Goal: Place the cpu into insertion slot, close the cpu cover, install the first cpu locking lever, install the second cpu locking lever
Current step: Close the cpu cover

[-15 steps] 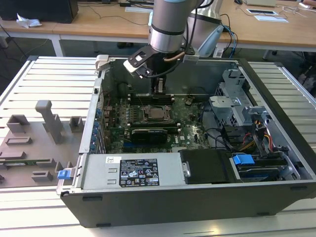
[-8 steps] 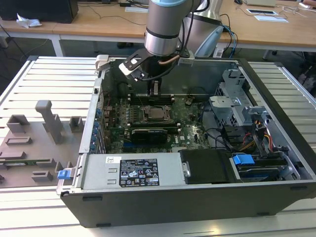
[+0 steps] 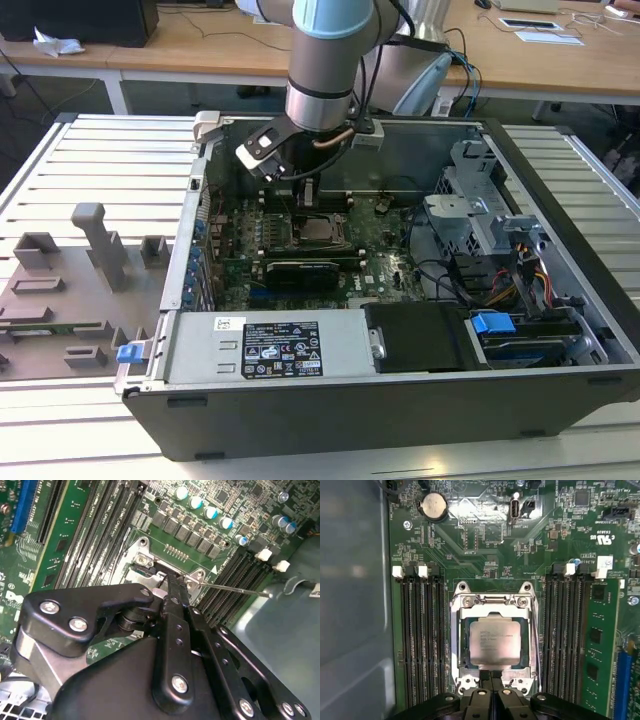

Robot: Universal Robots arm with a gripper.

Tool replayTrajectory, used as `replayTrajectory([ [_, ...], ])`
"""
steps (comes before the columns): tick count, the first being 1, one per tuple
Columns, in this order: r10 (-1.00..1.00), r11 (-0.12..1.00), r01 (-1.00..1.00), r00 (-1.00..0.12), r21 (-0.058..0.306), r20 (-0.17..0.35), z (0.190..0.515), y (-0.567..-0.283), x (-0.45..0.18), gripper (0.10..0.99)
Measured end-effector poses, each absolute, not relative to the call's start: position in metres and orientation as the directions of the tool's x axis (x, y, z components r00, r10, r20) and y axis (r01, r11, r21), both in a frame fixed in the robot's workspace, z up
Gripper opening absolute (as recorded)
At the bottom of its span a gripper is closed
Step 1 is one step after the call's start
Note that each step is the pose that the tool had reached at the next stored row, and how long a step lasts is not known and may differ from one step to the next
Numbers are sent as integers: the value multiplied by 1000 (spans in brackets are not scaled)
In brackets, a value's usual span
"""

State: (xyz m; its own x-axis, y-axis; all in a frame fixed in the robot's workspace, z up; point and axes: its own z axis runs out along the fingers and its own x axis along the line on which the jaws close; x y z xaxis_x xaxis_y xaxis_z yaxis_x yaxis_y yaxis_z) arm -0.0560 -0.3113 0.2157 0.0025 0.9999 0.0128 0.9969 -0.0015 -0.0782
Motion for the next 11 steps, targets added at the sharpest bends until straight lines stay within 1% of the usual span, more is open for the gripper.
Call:
replayTrajectory([
  [11,1000,0,997,1,-78,13,205,-310,-57,106],
])
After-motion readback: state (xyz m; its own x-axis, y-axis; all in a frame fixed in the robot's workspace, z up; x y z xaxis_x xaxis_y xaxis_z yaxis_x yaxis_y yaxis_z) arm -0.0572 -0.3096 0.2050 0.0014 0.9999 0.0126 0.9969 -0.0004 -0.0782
